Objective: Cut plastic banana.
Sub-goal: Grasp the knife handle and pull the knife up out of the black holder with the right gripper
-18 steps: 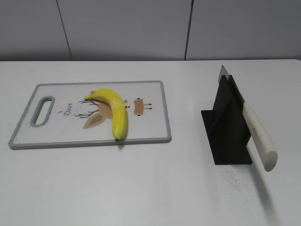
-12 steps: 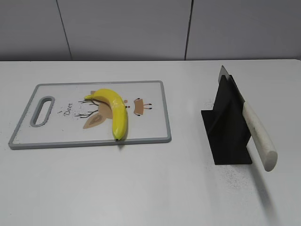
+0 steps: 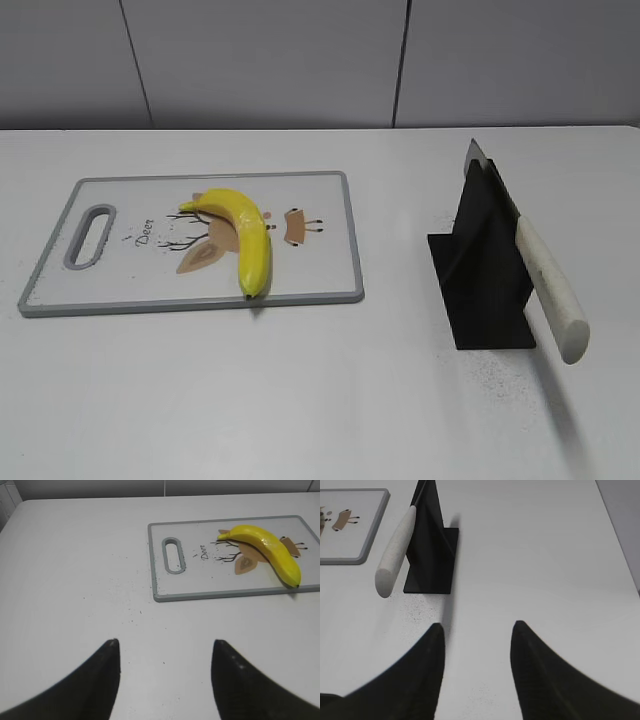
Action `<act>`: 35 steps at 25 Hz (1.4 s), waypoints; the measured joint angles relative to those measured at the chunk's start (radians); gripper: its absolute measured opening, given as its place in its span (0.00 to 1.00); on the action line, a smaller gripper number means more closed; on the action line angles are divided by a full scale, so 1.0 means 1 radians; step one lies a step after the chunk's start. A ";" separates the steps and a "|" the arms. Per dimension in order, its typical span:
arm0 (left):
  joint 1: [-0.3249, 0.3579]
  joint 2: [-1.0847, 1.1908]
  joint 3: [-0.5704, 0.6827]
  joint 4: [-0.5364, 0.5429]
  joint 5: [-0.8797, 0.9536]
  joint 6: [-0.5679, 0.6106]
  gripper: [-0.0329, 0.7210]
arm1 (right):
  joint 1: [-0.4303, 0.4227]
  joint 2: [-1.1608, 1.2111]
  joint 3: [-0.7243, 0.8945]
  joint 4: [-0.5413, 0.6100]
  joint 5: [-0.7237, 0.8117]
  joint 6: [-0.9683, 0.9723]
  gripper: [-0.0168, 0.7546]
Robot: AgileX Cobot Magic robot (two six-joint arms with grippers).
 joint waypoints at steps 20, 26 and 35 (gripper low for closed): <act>0.000 0.000 0.000 0.000 0.000 0.000 0.79 | 0.000 0.024 -0.028 0.019 -0.001 0.000 0.60; 0.000 0.000 0.000 0.000 0.000 0.000 0.79 | 0.000 0.145 -0.124 0.019 -0.001 0.000 0.74; 0.000 0.000 0.000 0.000 0.000 0.000 0.79 | 0.000 0.482 -0.321 0.063 0.102 0.000 0.75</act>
